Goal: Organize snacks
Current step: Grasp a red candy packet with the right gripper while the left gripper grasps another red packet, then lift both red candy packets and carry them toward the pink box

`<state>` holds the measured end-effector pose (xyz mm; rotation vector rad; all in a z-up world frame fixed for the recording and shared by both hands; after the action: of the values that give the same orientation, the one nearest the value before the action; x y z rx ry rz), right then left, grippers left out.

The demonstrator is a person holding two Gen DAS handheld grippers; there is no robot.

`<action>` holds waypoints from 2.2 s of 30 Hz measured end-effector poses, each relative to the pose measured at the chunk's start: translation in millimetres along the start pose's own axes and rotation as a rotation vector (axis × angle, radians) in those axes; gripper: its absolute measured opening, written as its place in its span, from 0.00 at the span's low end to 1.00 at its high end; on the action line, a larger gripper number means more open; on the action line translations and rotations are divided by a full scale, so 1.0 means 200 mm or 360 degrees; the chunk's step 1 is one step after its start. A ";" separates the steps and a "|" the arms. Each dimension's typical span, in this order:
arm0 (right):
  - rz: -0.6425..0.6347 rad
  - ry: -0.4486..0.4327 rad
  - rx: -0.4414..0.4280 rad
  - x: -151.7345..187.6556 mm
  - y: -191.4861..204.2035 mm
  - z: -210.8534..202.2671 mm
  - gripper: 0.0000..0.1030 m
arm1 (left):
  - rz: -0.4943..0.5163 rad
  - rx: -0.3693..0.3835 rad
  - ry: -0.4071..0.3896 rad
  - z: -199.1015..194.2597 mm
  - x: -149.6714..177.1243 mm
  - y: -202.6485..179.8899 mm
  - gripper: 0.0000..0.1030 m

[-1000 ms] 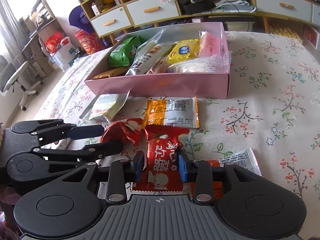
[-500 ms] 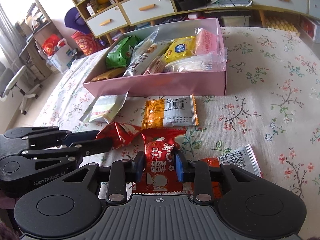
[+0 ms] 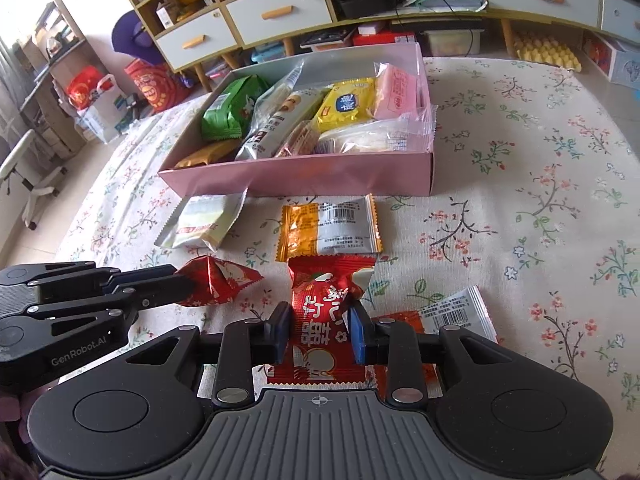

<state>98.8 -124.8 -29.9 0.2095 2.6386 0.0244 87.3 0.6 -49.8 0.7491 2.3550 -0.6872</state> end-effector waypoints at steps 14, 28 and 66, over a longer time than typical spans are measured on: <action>-0.0065 0.0018 0.0078 0.01 0.04 0.05 0.28 | 0.0215 -0.0071 0.0139 0.16 0.04 -0.06 0.48; -0.0063 0.0001 0.0092 0.02 0.01 0.03 0.28 | 0.0142 -0.0193 0.0090 0.12 0.05 -0.08 0.22; -0.0293 -0.0043 0.0171 -0.03 0.19 -0.03 0.25 | -0.0196 -0.0256 -0.0059 -0.05 -0.04 0.01 0.22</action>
<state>106.8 -87.5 -18.8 0.0024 2.6236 -0.1805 89.5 5.6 -38.4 0.5214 2.4037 -0.5491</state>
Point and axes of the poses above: each gripper's, at about its wrist camera, not at the fingertips, and z roughly the way its jaws point, y to its left, x to its underside, the point moved 3 cm from there along z, roughly the way its jaws point, and after that the axes turned 15 degrees about x, right-handed, at the moved point
